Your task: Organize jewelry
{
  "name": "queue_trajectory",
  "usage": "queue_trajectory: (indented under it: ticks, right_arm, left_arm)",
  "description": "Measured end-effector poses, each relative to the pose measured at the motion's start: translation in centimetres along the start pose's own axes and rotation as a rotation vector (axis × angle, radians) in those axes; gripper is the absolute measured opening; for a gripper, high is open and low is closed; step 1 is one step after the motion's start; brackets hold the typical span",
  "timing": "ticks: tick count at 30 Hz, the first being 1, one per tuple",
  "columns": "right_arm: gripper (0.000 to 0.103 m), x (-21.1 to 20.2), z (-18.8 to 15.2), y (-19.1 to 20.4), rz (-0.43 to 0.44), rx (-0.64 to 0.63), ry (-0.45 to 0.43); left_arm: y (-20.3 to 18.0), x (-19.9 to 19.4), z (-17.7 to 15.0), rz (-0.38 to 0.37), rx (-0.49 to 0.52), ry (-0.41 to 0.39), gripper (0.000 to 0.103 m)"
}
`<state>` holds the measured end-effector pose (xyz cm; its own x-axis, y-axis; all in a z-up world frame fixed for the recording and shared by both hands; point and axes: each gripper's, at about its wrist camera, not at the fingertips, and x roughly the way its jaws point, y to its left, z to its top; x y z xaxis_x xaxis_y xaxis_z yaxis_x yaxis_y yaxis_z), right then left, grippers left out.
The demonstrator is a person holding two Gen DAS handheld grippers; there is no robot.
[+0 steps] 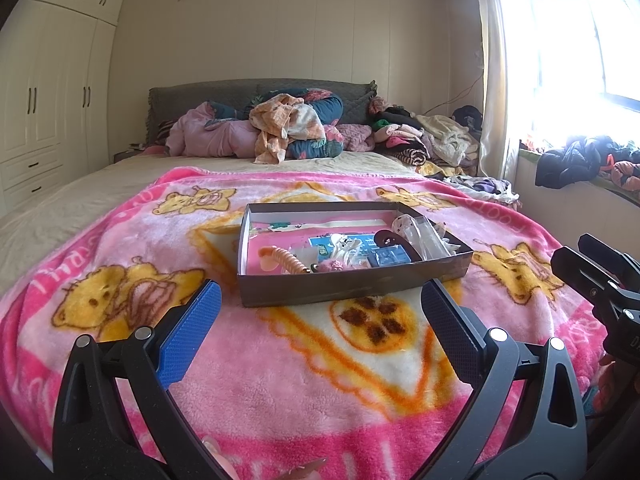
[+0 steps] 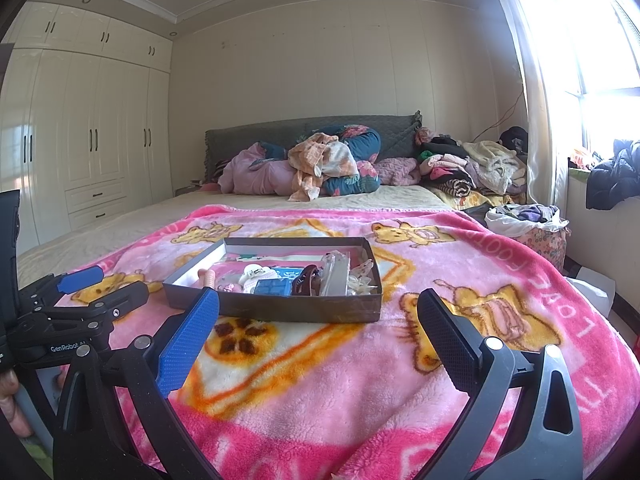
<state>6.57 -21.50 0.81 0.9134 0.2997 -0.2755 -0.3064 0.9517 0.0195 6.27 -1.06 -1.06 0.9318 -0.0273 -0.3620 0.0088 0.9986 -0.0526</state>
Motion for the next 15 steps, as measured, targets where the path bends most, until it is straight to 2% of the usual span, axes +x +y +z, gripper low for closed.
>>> queue_trajectory:
  ticks: [15]
  right_arm:
    - [0.097,0.00,-0.03,0.02,-0.001,-0.002,-0.001]
  left_arm:
    - [0.47,0.06,0.06,0.011,0.008,0.004,0.092]
